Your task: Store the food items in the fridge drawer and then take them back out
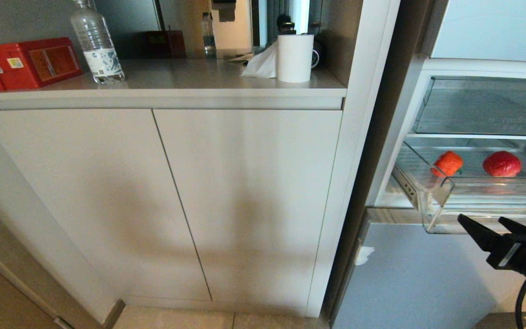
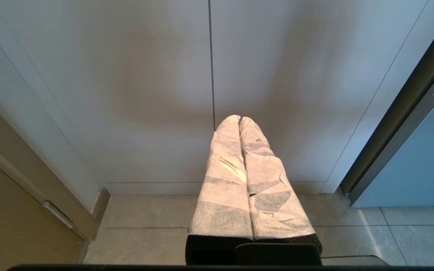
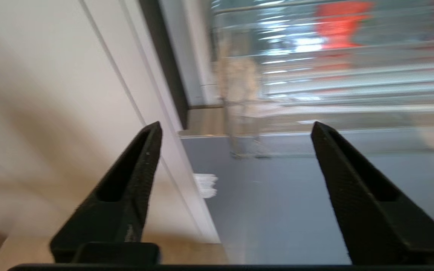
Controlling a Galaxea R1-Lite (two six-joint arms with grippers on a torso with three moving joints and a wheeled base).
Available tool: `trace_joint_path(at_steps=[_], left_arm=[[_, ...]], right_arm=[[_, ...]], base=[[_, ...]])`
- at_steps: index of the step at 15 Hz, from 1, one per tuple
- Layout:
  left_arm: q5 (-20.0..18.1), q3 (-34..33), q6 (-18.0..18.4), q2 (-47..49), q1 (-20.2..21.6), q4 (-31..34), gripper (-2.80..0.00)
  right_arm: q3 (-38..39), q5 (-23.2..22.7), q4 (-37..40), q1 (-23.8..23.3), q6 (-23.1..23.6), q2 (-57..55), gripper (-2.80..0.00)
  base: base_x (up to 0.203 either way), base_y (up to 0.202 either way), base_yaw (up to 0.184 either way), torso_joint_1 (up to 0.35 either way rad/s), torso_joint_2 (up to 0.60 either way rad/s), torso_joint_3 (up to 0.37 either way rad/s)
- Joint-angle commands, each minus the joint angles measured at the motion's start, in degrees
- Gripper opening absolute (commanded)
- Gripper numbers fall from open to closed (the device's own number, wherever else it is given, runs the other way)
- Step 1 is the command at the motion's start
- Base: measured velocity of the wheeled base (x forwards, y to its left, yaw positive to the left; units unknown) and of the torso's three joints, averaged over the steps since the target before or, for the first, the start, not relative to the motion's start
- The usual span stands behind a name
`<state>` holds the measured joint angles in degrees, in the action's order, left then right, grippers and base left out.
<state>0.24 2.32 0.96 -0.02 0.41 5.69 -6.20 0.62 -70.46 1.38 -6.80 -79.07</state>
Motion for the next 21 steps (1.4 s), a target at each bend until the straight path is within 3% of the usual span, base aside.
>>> trace_joint_path(at_steps=[1, 3, 4, 6, 9, 16, 21], left_arm=[[0.02, 0.0, 0.0, 0.02, 0.02, 0.02, -2.8], [0.02, 0.01, 0.0, 0.02, 0.02, 0.02, -2.8], [0.02, -0.03, 0.0, 0.02, 0.02, 0.02, -2.8], [0.02, 0.06, 0.0, 0.02, 0.02, 0.02, -2.8], [0.02, -0.03, 0.0, 0.02, 0.02, 0.02, -2.8], [0.02, -0.03, 0.0, 0.02, 0.02, 0.02, -2.8], [0.02, -0.03, 0.0, 0.02, 0.02, 0.02, -2.8]], right_arm=[[-1.35, 2.31, 7.13, -0.22, 0.09, 11.62, 0.0], [-7.46, 3.52, 23.58, -0.34, 0.08, 19.88, 0.0], [-12.87, 3.81, 34.39, -0.36, 0.08, 23.22, -2.8], [-24.32, 4.15, 53.44, -0.44, -0.14, 25.92, -2.8], [-36.41, 4.5, 65.87, -1.89, -0.39, 19.1, -2.8], [-55.88, 4.2, 68.73, -8.33, -0.05, -10.89, -2.8], [-69.54, 2.18, 74.6, -9.71, 0.82, -22.72, -2.8]], base=[[0.0, 0.0, 0.0, 0.0, 0.0, 0.0], [0.0, 0.0, 0.0, 0.0, 0.0, 0.0], [0.0, 0.0, 0.0, 0.0, 0.0, 0.0], [0.0, 0.0, 0.0, 0.0, 0.0, 0.0], [0.0, 0.0, 0.0, 0.0, 0.0, 0.0], [0.0, 0.0, 0.0, 0.0, 0.0, 0.0], [0.0, 0.0, 0.0, 0.0, 0.0, 0.0]])
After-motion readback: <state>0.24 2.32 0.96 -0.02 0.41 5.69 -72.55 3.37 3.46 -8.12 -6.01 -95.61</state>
